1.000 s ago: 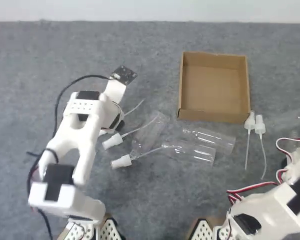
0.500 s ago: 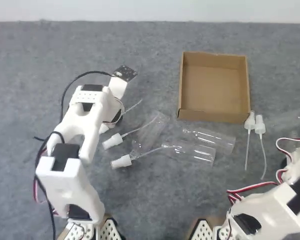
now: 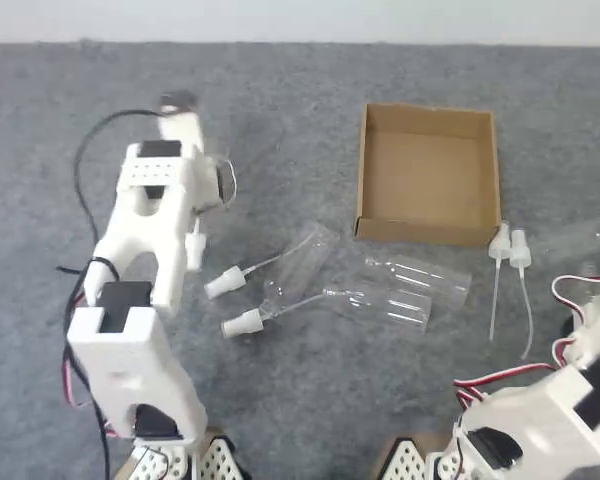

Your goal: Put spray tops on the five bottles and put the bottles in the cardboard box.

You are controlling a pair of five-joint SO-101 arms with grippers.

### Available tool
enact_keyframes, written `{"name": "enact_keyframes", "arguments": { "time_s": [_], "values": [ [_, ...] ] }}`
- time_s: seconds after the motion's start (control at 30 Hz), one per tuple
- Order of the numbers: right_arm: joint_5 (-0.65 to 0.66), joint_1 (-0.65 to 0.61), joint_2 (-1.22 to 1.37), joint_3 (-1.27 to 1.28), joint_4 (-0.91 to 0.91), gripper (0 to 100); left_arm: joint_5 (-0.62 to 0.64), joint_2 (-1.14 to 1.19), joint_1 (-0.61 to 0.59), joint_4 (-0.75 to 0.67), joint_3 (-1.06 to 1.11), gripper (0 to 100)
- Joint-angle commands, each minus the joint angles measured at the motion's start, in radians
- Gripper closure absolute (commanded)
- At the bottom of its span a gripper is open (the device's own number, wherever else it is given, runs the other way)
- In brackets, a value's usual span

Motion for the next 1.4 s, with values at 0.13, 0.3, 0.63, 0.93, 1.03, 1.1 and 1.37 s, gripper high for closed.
{"name": "enact_keyframes", "arguments": {
  "time_s": [0.13, 0.3, 0.63, 0.93, 1.03, 1.1, 1.37],
  "values": [
    [0.014, 0.007, -0.019, -0.052, 0.015, 95.7, 0.311, 0.063, -0.114, -0.037, -0.165, 99],
    [0.014, 0.004, -0.019, -0.051, 0.015, 95.7, 0.239, 0.064, -0.199, 0.034, -0.176, 86],
    [0.014, 0.004, -0.019, -0.051, 0.012, 95.7, -0.322, 0.014, -0.265, 0.321, -0.199, 78],
    [0.014, 0.004, -0.018, -0.051, 0.007, 95.7, -0.841, -0.201, -0.184, 0.325, -0.193, 90],
    [0.014, 0.004, -0.018, -0.051, 0.007, 95.7, -1.046, -0.193, -0.15, 0.319, -0.185, 90],
    [0.014, 0.004, -0.018, -0.051, 0.007, 95.7, -1.142, -0.167, -0.121, 0.318, -0.166, 90],
    [0.015, 0.004, -0.016, -0.052, 0.007, 95.7, -1.307, -0.055, -0.08, 0.261, -0.148, 77]
  ]
}}
